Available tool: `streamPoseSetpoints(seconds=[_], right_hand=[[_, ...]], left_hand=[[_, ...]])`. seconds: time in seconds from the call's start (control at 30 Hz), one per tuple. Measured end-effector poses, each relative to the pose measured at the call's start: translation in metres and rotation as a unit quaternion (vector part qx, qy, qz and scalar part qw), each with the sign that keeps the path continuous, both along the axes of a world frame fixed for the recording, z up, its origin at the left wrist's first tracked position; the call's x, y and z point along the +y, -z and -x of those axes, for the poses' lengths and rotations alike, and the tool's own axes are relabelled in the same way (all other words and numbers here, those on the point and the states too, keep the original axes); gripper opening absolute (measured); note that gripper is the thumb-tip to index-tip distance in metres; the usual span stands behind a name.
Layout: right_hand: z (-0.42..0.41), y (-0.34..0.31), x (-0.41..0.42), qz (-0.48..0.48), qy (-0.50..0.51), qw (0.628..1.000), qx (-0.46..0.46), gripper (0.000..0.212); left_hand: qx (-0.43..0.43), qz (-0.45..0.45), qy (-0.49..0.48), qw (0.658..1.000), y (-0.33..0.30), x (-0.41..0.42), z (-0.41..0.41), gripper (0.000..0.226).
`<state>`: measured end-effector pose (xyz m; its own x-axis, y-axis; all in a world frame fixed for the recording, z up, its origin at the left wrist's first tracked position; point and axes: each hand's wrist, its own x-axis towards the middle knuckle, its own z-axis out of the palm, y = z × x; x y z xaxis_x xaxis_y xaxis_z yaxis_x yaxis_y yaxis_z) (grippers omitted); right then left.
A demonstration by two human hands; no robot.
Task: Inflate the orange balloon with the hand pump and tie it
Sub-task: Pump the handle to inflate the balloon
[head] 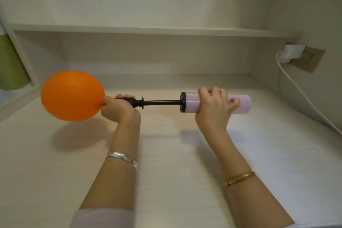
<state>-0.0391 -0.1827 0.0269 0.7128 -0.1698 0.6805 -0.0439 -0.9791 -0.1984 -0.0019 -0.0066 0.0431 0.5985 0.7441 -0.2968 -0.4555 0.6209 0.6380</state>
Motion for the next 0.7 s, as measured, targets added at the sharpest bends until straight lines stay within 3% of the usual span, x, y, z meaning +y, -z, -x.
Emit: streamPoseSetpoints(seconds=[0.27, 0.5, 0.7], right_hand=[[0.003, 0.004, 0.029, 0.024, -0.051, 0.998, -0.009, 0.043], [-0.002, -0.004, -0.015, -0.005, -0.005, 1.0, -0.011, 0.038], [-0.001, -0.002, 0.001, 0.006, 0.001, 1.0, -0.012, 0.044]], left_hand=[[-0.018, -0.007, 0.017, 1.0, -0.001, -0.022, 0.004, 0.024], [-0.003, 0.018, 0.0, 1.0, -0.001, 0.009, -0.001, 0.021], [-0.006, 0.015, -0.003, 1.0, -0.002, 0.006, 0.0, 0.02]])
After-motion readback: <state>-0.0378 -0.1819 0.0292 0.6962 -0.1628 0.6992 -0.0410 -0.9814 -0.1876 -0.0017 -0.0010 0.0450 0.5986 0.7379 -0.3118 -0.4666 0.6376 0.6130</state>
